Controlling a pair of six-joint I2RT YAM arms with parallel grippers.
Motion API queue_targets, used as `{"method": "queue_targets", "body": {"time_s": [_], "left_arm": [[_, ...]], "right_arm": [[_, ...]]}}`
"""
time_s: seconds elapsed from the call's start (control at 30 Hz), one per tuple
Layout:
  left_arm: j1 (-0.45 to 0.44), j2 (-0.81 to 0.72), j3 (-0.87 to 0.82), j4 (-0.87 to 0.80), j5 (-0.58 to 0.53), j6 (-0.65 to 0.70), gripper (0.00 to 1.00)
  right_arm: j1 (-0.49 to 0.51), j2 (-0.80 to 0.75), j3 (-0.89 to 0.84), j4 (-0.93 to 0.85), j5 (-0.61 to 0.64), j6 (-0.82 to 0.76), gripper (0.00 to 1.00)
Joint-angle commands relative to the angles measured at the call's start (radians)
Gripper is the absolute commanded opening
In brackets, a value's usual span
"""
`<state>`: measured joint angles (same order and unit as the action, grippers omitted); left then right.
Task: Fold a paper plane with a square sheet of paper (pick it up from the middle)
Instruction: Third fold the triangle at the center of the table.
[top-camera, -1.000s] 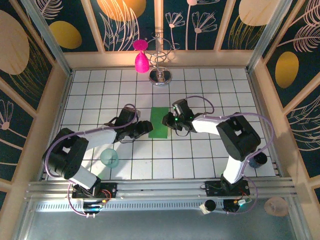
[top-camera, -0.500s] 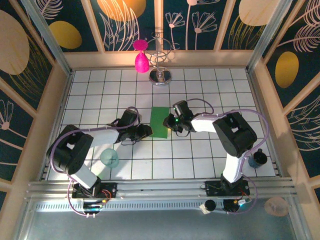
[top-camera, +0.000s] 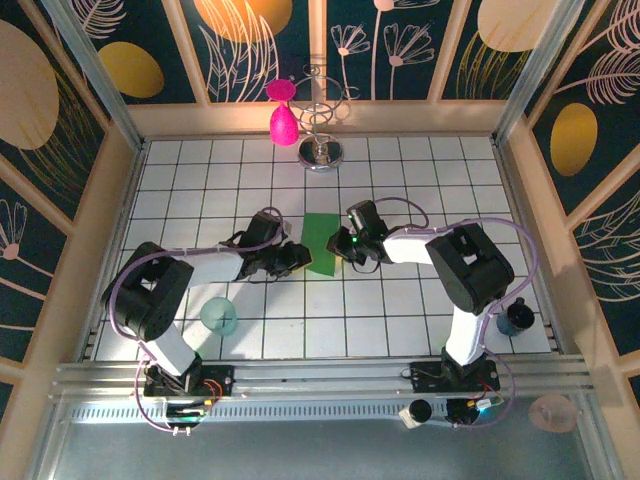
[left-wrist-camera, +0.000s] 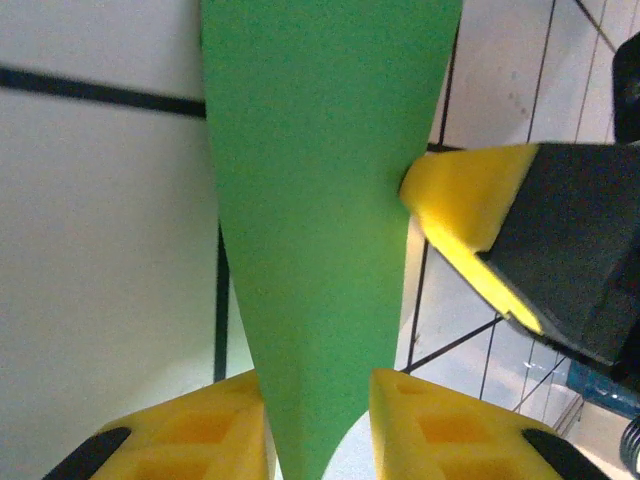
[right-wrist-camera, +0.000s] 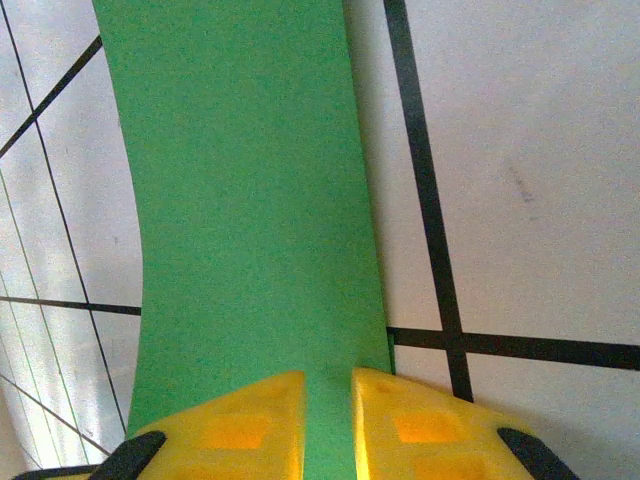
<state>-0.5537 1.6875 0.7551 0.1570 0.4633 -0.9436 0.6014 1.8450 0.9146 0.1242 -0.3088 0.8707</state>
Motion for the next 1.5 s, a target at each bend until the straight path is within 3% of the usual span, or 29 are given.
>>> {"method": "queue_targets", "body": {"time_s": [0.0, 0.5, 0.8, 1.03, 1.17, 1.47], "left_arm": [[0.028, 0.049, 0.034, 0.007, 0.016, 0.028, 0.30], [0.081, 0.150, 0.128, -0.039, 0.047, 0.106, 0.20], [0.086, 0.167, 0.151, -0.052, 0.058, 0.114, 0.07], [0.085, 0.101, 0.107, 0.017, 0.047, 0.024, 0.02], [0.085, 0.075, 0.087, 0.054, 0.054, -0.042, 0.02], [0.086, 0.059, 0.108, 0.029, 0.075, -0.095, 0.02]], "right_arm": [[-0.014, 0.002, -0.026, -0.013, 0.008, -0.004, 0.21], [-0.014, -0.001, -0.028, 0.003, -0.003, -0.019, 0.20], [-0.013, -0.033, -0.024, 0.024, 0.014, -0.071, 0.22], [0.060, -0.197, -0.061, 0.063, 0.199, -0.333, 0.46], [0.104, -0.238, -0.107, 0.122, 0.278, -0.490, 0.54], [0.282, -0.244, -0.200, 0.323, 0.404, -0.794, 0.57]]}}
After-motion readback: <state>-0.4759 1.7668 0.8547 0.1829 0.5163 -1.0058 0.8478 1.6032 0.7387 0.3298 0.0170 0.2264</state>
